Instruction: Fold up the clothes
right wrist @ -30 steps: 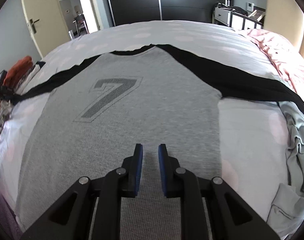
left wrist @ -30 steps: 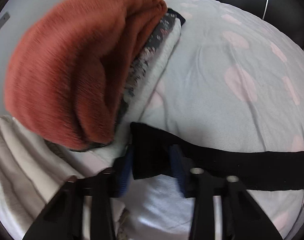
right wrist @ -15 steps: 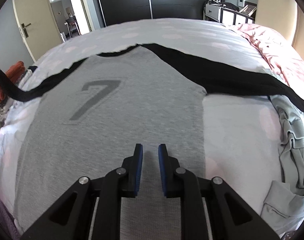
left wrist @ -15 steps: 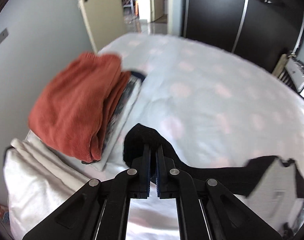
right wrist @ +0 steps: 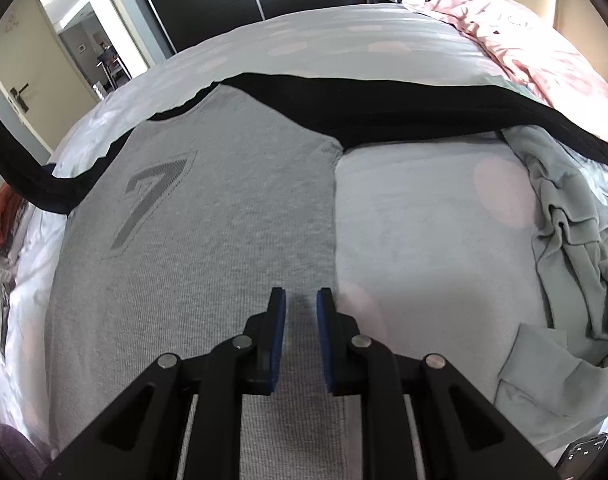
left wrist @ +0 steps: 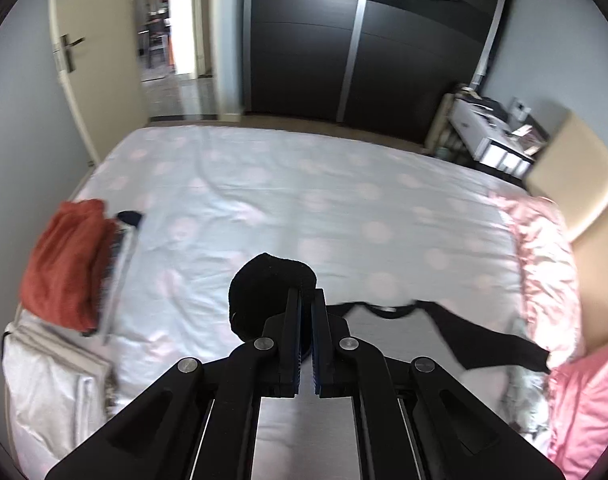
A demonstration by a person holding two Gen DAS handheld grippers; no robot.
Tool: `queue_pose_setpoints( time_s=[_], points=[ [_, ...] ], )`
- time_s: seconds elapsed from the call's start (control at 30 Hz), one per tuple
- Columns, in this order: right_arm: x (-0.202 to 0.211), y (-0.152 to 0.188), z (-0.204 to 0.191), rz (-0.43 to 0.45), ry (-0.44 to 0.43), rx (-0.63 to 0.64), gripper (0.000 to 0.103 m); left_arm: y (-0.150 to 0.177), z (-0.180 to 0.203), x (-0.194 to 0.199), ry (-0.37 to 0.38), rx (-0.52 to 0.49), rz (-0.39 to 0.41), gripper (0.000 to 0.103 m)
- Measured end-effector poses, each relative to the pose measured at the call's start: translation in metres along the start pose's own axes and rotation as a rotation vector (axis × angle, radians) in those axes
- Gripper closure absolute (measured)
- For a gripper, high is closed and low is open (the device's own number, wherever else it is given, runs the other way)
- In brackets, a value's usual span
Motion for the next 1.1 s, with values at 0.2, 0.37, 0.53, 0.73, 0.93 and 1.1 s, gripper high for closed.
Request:
queue_pose_setpoints(
  time_s=[0.2, 0.37, 0.53, 0.73, 0.93, 1.1],
  points=[
    [0.003, 0.000, 0.001, -0.007, -0.047, -0.016, 0.087, 0.008, 0.125, -0.043, 0.116, -0.135, -0.045, 0.099],
    [0.007, -0.001, 0.001, 0.006, -0.073, -0.030, 0.087, 0.031, 0.188, -0.129, 0.120, -0.174, -0.172, 0.099],
    [0.010, -0.002, 0.005, 0.012, -0.101, -0.062, 0.087, 0.057, 0.215, -0.217, 0.106, -0.157, -0.285, 0.099],
    [0.001, -0.003, 0.008, -0.012, -0.121, -0.084, 0.087, 0.071, 0.243, -0.271, 0.165, -0.161, -0.391, 0.068],
    [-0.012, -0.005, 0.011, -0.039, -0.128, -0.102, 0.087, 0.084, 0.242, -0.260, 0.187, -0.224, -0.366, 0.047],
    [-0.014, -0.006, 0.010, -0.034, -0.123, -0.101, 0.087, 0.106, 0.174, -0.245, 0.138, -0.152, -0.278, 0.047]
  ],
)
Point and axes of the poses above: each gripper's, at about its wrist camera, not at the fingertips, and x roughly against the way its jaws point, z to its right, y to its underside, the point moved 5 cm from there along -x, roughly the way its jaws point, and after that the axes turned 13 degrees about -z, right-handed, at the moved point
